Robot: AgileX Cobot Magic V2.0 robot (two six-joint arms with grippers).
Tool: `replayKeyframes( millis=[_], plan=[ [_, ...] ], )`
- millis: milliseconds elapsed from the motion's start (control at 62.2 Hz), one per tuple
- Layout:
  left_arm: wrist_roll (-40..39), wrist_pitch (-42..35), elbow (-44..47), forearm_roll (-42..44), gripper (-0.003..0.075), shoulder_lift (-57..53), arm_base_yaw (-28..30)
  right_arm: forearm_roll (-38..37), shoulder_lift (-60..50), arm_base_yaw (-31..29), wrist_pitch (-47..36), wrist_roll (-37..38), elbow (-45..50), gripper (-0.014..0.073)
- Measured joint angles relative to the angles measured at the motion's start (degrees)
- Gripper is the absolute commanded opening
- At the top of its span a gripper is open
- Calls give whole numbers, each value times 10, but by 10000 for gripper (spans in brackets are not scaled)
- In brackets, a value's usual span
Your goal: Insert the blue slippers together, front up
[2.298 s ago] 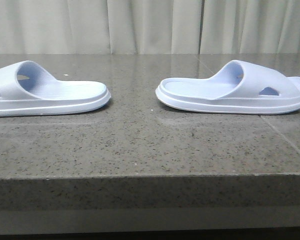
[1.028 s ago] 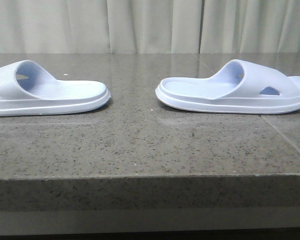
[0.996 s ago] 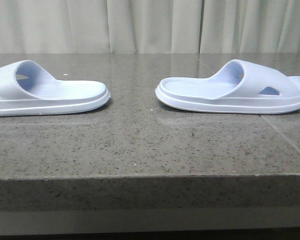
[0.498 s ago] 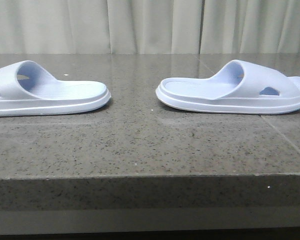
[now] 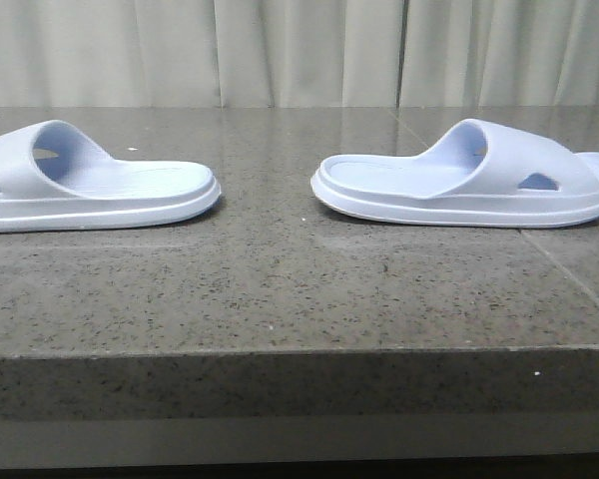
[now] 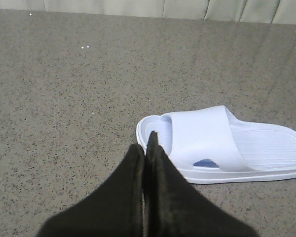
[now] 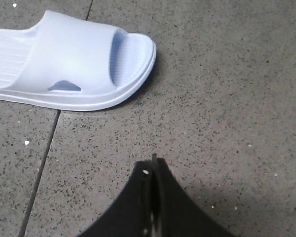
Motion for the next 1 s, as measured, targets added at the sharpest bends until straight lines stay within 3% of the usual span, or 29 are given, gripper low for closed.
replayKeyframes(
  millis=[161,257,450,530,787,996],
  plan=[
    [0,12,0,0,-17,30,0,0,19,0,0,0,0,-53],
    [0,32,0,4,52,55,0,0,23,0,0,1,0,59],
    [0,42,0,26,427,86,0,0,24,0,0,1,0,393],
    [0,42,0,29,519,93,0,0,24,0,0,1,0,468],
    [0,52,0,32,526,121,0,0,24,0,6,0,0,476],
    [0,106,-50,46,526,196,0,0,24,0,9,0,0,476]
  ],
)
